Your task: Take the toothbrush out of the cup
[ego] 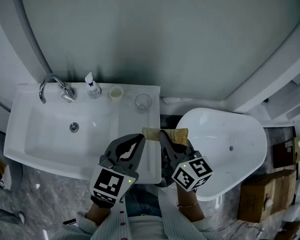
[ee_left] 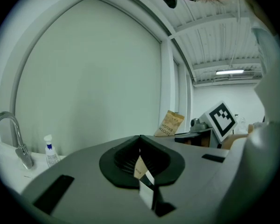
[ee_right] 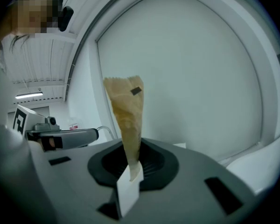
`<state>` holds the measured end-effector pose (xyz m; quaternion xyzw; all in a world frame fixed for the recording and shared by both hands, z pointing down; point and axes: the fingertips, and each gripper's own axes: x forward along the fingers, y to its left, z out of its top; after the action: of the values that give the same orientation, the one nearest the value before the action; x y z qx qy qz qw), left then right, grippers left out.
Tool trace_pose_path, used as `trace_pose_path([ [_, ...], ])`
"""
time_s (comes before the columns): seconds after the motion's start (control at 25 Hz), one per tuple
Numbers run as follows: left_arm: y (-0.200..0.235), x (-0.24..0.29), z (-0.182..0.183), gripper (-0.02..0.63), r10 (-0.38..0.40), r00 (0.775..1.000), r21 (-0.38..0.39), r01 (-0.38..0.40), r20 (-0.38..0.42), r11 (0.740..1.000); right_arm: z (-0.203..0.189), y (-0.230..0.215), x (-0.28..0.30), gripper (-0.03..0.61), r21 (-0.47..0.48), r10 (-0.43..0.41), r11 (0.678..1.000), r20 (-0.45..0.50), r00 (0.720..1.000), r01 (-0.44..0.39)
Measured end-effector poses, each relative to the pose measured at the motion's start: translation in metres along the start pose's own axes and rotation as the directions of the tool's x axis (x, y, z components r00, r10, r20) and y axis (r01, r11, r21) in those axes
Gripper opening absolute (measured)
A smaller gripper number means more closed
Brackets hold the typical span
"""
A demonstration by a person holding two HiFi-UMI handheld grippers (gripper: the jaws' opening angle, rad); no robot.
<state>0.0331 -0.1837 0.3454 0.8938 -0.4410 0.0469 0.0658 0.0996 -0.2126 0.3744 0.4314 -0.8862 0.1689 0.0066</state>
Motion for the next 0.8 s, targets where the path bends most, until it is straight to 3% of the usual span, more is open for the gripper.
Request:
trace_pose_path([
  [0.8,-0.069,-0.026,0.005,0.017,0.04,0.999,0.045,-0.042,0.031,0.998,-0.007,0.026,-0.066,0.049,-0.037,0.101,0.994,0.014,0.995,-0.1],
])
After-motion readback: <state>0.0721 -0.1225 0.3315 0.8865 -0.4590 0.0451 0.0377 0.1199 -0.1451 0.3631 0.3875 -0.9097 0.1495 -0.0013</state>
